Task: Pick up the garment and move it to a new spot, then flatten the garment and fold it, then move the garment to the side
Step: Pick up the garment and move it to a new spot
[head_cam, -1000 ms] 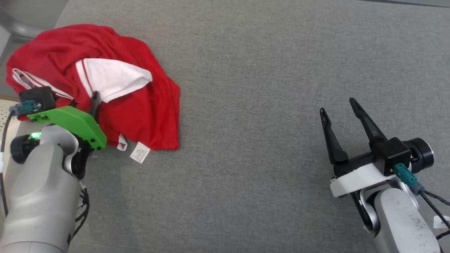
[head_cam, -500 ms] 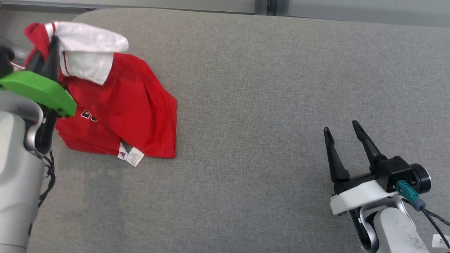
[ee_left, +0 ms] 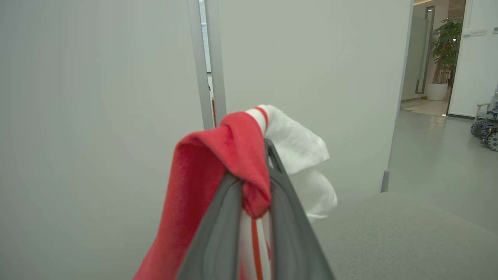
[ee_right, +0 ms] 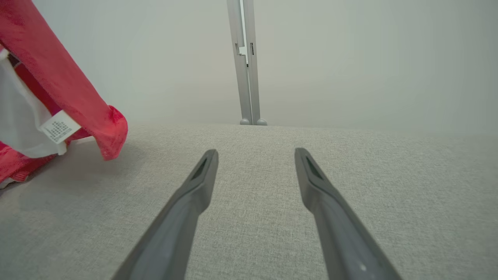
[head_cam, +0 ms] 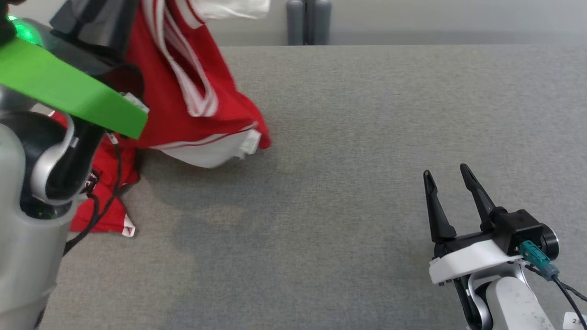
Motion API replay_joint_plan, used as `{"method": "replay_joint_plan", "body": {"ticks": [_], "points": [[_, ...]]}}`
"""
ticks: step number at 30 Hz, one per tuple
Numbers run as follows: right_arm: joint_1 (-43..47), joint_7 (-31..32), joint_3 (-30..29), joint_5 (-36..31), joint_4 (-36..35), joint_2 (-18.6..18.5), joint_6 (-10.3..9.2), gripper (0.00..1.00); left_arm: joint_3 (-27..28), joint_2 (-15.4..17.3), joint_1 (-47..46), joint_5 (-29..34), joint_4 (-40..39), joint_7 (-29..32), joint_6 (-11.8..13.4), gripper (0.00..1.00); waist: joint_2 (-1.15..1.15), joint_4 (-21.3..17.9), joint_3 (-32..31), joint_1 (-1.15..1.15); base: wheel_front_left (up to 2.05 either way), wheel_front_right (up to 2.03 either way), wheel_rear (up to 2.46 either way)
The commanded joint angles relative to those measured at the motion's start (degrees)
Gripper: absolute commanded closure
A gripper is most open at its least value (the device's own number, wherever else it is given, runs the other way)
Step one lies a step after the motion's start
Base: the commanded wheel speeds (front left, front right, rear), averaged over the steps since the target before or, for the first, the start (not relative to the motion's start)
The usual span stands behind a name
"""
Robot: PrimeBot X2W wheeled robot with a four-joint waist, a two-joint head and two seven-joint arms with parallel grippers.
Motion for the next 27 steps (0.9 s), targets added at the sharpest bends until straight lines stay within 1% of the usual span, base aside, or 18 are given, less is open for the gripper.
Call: {"method": "replay_joint_plan", "body": {"ticks": [1,4,7,9,13,15,17,18,21,24,25,26,27], "points": [[0.1,-0.2,0.2,0.6,-0.2,0.0,0.00,0.00,-0.8,-1.0,0.0,-0.7,-2.0,0.9,0.6,1.00,0.00,-5.4,-1.4,0.00,0.00,0.00,0.00],[-0.2,-0.2,0.2,1.6,-0.5,-0.1,0.00,0.00,-2.8,-3.8,-1.3,-2.5,-6.2,3.0,1.6,1.00,0.00,-9.6,-1.5,0.00,0.00,0.00,0.00],[-0.7,-0.2,0.3,2.5,-0.7,0.0,0.00,0.00,-4.9,-6.7,-2.7,-3.6,-8.0,4.3,2.4,1.00,0.00,-13.7,-1.0,0.00,0.00,0.00,0.00],[-1.1,-0.2,0.8,3.3,-0.9,0.0,0.00,0.00,-6.4,-8.5,-3.7,-3.9,-7.8,5.1,3.0,1.00,0.00,-16.7,-0.4,0.00,0.00,0.00,0.00],[-1.2,-0.2,0.9,5.1,-0.9,0.0,0.00,0.00,-8.5,-11.5,-4.5,-4.0,-3.9,5.2,4.0,1.00,0.00,-22.5,0.7,0.00,0.00,0.00,0.00],[-0.8,-0.2,1.0,6.0,-0.6,0.0,0.00,0.00,-8.8,-11.8,-4.2,-2.9,0.2,4.5,4.6,1.00,0.00,-24.9,1.3,0.00,0.00,0.00,0.00],[-0.5,-0.2,1.3,6.7,-0.4,0.0,0.00,0.00,-9.1,-11.7,-2.8,-1.6,5.9,3.1,5.0,1.00,0.00,-27.0,1.9,0.00,0.00,0.00,0.00],[-0.4,-0.2,1.6,7.0,-0.3,0.0,0.00,0.00,-9.0,-12.4,-1.3,-1.7,9.6,1.8,5.0,1.00,0.00,-28.1,2.1,0.00,0.00,0.00,0.00],[0.3,-0.2,1.3,7.7,-0.2,0.0,0.00,0.00,-10.5,-14.5,2.0,-2.0,19.9,-2.9,2.4,1.00,0.00,-29.6,2.5,0.00,0.00,0.00,0.00],[0.4,-0.2,1.8,8.0,-0.1,0.0,0.00,0.00,-11.6,-16.2,5.5,-0.6,31.8,-11.0,-0.5,1.00,0.00,-30.5,2.6,0.00,0.00,0.00,0.00],[0.5,-0.2,2.0,8.0,0.0,0.0,0.00,0.00,-11.9,-16.6,6.6,-0.6,35.1,-13.1,-1.0,0.62,0.00,-30.6,2.5,0.00,0.00,0.00,0.00],[0.5,-0.2,2.4,7.9,0.0,0.0,0.00,0.00,-12.4,-17.2,7.5,0.1,38.1,-15.8,-1.6,0.01,0.00,-30.7,2.3,0.00,0.00,0.00,0.00],[0.5,-0.2,2.5,7.8,-0.1,0.0,0.00,0.00,-12.3,-17.8,8.0,0.3,40.0,-18.0,-1.6,0.00,0.00,-30.5,2.0,0.00,0.00,0.00,0.00]]}}
